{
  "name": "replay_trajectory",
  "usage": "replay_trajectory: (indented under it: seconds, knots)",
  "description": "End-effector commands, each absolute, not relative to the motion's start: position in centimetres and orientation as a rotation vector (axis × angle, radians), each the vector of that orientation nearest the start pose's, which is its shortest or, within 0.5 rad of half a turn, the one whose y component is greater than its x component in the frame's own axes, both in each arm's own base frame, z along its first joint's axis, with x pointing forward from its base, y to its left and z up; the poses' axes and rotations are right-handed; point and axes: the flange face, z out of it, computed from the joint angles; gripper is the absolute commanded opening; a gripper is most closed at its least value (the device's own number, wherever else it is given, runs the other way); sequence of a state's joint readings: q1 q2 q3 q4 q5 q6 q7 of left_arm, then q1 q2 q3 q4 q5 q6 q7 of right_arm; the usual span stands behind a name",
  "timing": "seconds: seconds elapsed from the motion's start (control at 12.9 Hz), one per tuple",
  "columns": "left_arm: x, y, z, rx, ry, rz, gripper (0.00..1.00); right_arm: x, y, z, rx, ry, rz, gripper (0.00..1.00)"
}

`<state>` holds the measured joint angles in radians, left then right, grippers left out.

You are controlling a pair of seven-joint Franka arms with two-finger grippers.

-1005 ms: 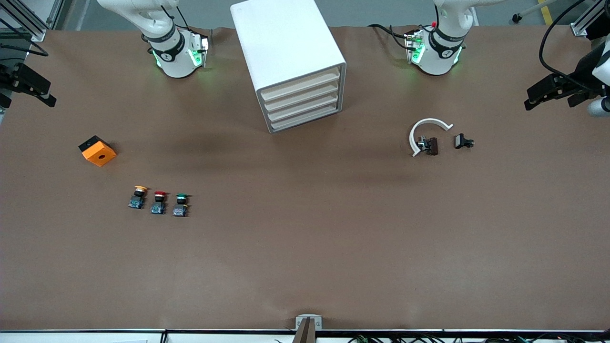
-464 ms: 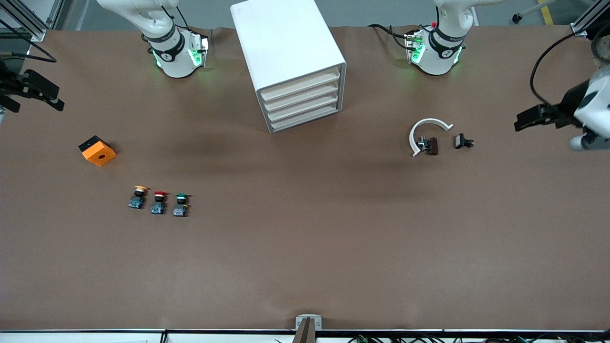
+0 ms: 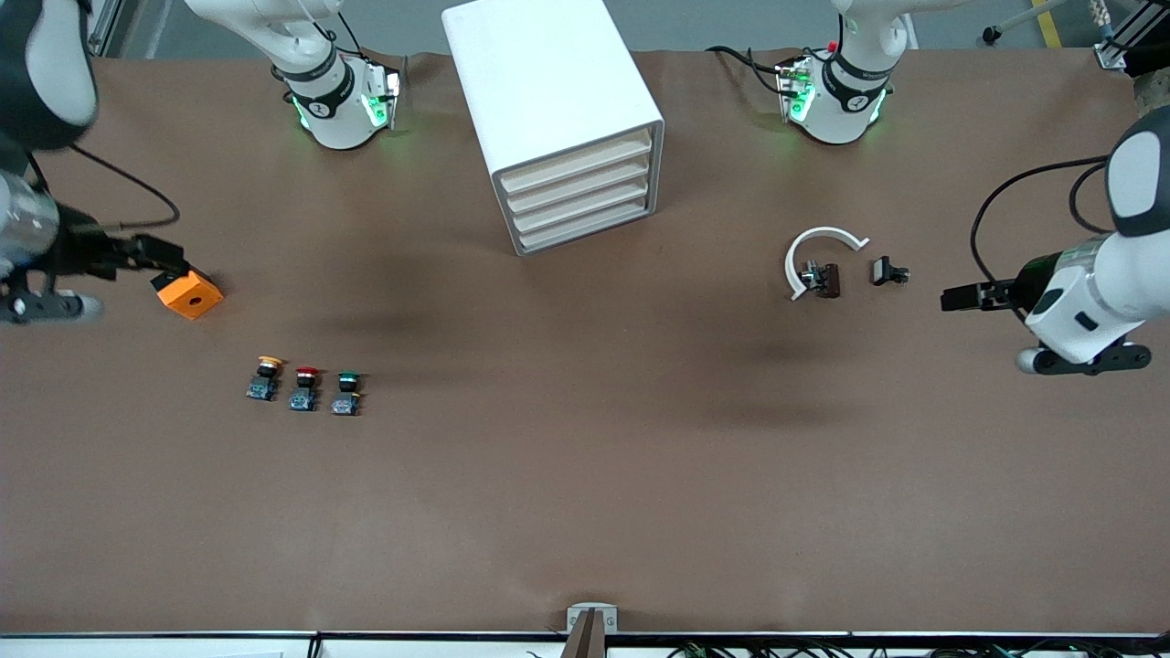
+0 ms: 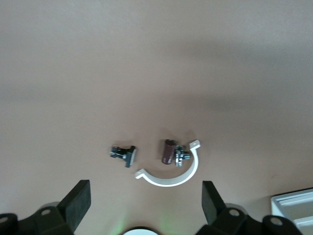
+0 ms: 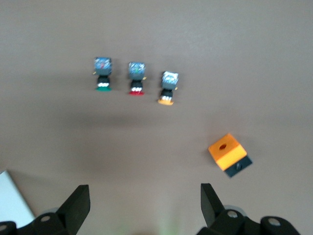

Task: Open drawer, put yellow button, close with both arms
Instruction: 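Grasp the yellow button with the right gripper while the left gripper reaches the cabinet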

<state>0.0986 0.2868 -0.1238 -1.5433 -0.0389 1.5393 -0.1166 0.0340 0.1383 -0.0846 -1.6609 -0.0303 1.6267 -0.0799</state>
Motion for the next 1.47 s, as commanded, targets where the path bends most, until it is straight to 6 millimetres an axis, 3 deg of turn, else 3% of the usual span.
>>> replay_trajectory:
  seconds: [0.0,0.31,0.54,0.77,1.08,1.24,1.39]
  knots:
    - [62.8,-1.6,44.0,-3.217,-0.306,0.542,1.00,59.4,-4.8,45.9,-3.211,-0.046,0.197,1.00]
    - [63.9,-3.5,38.7,-3.190,-0.488,0.601,1.00,57.5,-6.6,35.9,-3.214,-0.017,-0.001,1.00]
    - [64.3,-7.8,35.5,-3.112,-0.717,0.623,1.00,57.6,-7.6,29.2,-3.208,0.015,0.025,1.00]
    - [64.2,-12.9,32.5,-2.989,-1.021,0.699,1.00,58.4,-7.8,24.1,-3.211,0.015,0.013,1.00]
    - [62.5,-20.6,28.9,-2.769,-1.279,0.740,1.00,60.6,-7.8,20.9,-3.217,0.056,0.009,1.00]
    - [61.2,-24.2,28.1,-2.658,-1.374,0.734,1.00,61.3,-7.8,19.6,-3.219,0.051,0.021,1.00]
    - [60.8,-25.1,27.9,-2.445,-1.637,0.747,1.00,61.9,-7.7,18.1,-3.219,0.058,0.036,1.00]
